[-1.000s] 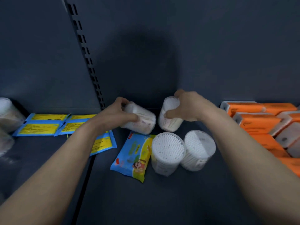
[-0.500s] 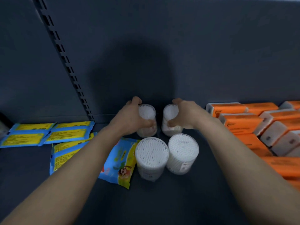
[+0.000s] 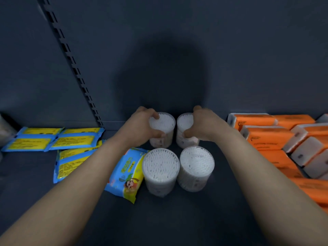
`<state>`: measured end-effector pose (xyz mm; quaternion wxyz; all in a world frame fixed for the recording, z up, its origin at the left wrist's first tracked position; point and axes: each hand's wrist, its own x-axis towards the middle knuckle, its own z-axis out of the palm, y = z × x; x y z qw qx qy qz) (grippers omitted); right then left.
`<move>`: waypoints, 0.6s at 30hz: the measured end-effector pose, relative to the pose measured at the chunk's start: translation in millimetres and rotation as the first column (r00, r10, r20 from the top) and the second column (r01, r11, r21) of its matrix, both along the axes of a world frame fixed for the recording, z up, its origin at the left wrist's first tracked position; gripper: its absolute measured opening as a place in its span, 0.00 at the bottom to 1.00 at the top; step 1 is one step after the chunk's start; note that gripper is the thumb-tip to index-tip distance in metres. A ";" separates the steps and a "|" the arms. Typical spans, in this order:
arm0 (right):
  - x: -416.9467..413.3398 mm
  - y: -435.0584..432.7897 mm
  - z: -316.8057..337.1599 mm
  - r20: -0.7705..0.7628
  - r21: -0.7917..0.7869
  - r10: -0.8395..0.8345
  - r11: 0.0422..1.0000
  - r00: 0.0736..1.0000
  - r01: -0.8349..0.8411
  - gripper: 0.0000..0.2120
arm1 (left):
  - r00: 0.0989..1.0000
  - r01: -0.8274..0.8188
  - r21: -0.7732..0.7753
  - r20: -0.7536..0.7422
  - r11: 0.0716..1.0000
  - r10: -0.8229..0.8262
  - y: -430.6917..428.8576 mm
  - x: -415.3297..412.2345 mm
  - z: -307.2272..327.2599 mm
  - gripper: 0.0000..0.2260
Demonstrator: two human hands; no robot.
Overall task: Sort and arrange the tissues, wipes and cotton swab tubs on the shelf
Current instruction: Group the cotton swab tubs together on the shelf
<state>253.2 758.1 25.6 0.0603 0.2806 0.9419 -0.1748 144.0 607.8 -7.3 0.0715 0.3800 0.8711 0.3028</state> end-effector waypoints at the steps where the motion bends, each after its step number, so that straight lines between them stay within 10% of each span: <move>1: -0.2 1.7 0.2 0.002 0.002 0.019 1.000 1.000 -0.019 0.28 | 1.000 -0.004 0.012 0.000 1.000 0.004 0.6 1.9 -0.1 0.24; 12: -18.5 -42.7 25.7 -0.263 0.245 0.372 0.918 0.890 -0.311 0.20 | 0.985 -0.173 0.190 0.040 0.966 0.169 -73.7 3.2 15.4 0.10; 18: -38.6 -124.9 19.2 -0.135 0.238 0.581 0.805 0.803 -0.543 0.19 | 0.969 -0.243 0.081 -0.014 0.967 0.245 -148.3 -5.4 12.5 0.05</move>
